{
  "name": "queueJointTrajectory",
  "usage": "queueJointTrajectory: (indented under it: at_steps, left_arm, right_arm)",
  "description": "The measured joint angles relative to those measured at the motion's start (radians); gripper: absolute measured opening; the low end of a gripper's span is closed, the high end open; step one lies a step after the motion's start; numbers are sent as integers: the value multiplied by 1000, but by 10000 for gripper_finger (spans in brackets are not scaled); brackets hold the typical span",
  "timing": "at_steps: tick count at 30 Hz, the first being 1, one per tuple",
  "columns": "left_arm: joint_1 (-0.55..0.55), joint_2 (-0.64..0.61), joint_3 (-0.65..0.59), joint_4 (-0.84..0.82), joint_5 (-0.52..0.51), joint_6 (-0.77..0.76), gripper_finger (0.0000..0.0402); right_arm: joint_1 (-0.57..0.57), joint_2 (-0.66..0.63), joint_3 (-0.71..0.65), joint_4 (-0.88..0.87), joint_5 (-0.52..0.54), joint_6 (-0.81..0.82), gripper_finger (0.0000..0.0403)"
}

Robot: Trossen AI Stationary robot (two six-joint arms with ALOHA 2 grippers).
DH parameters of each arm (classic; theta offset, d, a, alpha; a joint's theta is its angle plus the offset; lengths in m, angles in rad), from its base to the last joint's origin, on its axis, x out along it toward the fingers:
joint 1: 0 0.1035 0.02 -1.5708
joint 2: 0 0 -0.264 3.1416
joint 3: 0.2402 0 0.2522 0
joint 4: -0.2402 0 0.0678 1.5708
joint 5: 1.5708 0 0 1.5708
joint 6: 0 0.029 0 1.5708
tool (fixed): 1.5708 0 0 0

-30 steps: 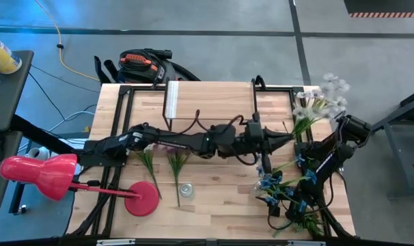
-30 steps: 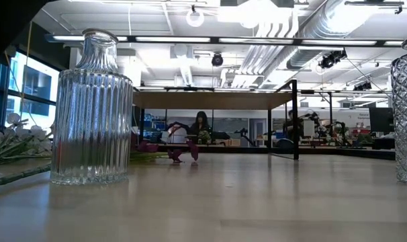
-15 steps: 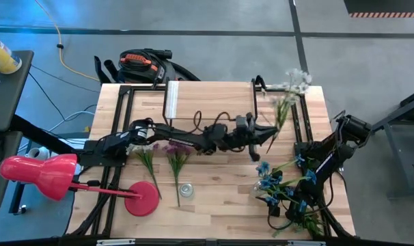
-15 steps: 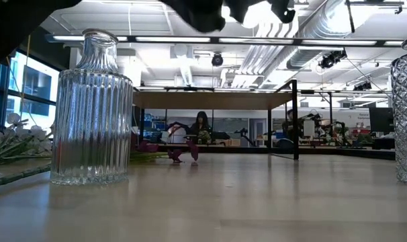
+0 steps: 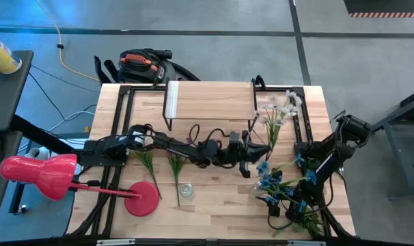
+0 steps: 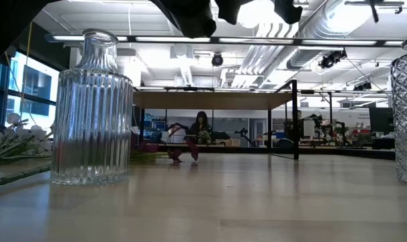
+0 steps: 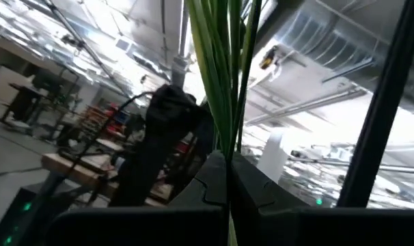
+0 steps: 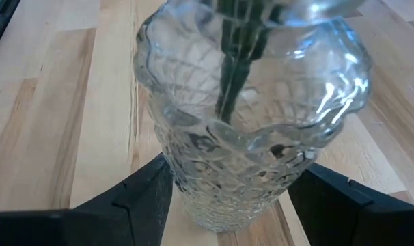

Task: Pick and place flowers into a vace then onto a shelf
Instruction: Put the right white flowers into the the right transparent vase

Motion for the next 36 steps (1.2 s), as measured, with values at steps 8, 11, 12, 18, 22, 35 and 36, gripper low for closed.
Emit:
queueJointTrajectory:
  at_steps: [8,11,12,18,22,35,36]
  left_arm:
    - [-15,0,0,-73,44,3,33]
    - [-12,0,-15,-58,58,2,33]
    - [-11,0,-27,-49,58,2,33]
    - [-13,0,-82,47,56,2,33]
    - [-25,1,-92,99,80,9,33]
    - [-45,112,-28,202,75,7,33]
    - [-45,114,-19,201,87,11,33]
  right_arm:
    - [0,0,0,8,-6,1,257]
    - [0,0,0,8,-6,1,257]
    - [0,0,0,8,-7,1,257]
    - [0,0,0,8,-7,1,257]
    - [-1,0,0,8,-7,1,257]
    - [-40,0,2,24,-67,-16,257]
    - [-42,0,2,26,-69,-16,257]
